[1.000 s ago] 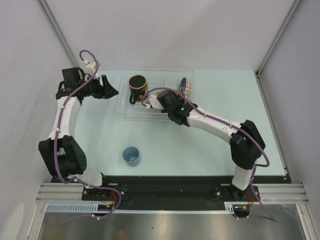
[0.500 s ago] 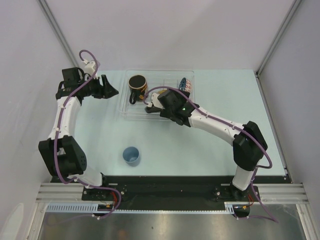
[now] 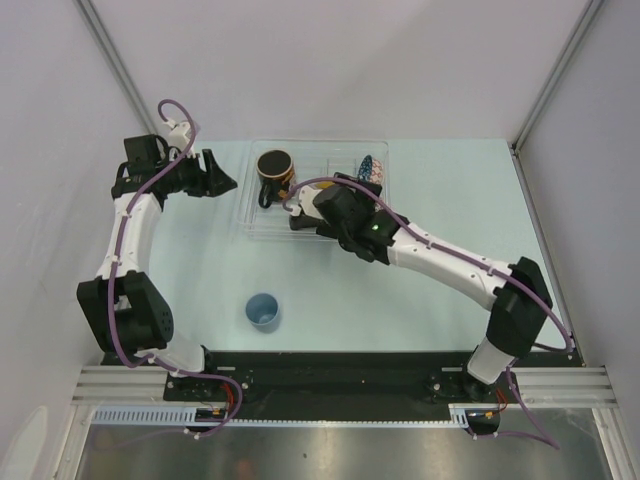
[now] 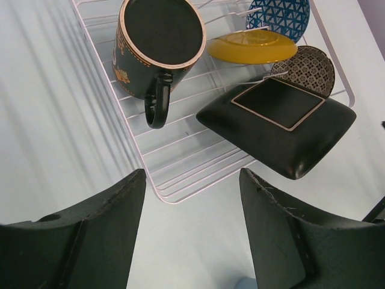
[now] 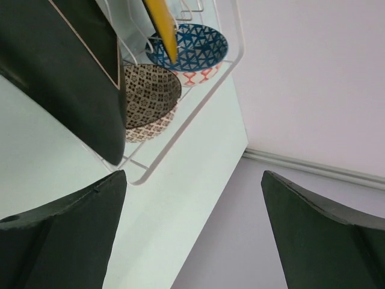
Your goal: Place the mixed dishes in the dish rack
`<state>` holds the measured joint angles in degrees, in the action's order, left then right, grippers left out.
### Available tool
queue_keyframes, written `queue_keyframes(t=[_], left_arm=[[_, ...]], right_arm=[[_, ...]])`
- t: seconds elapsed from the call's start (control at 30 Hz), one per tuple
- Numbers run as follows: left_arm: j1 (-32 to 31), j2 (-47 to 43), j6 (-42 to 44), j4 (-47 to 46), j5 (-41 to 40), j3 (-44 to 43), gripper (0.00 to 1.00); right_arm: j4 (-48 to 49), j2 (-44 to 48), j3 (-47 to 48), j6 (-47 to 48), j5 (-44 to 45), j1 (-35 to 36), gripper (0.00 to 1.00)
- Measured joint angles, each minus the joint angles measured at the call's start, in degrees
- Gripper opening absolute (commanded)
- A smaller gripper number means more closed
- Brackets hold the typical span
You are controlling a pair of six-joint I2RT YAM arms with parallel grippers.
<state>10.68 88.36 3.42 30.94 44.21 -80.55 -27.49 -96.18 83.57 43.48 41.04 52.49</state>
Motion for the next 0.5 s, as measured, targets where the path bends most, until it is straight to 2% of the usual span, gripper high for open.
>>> queue_keyframes(t=[0.2, 0.4, 0.5], left_arm=[[0.00, 0.00, 0.02, 0.02, 0.00, 0.00, 0.69], [0.00, 0.00, 0.02, 0.00, 0.00, 0.00, 0.69], [0.02, -0.09, 0.02, 0.00, 0.00, 0.00, 0.69]], right_arm=[[-3.02, 5.31, 0.00, -4.02, 0.50, 1.07, 1.00], [-5.44, 6.43, 0.00, -10.40, -0.13, 0.33, 1.00], [-5.75, 7.30, -0.02, -15.96, -6.27, -2.03, 1.00]])
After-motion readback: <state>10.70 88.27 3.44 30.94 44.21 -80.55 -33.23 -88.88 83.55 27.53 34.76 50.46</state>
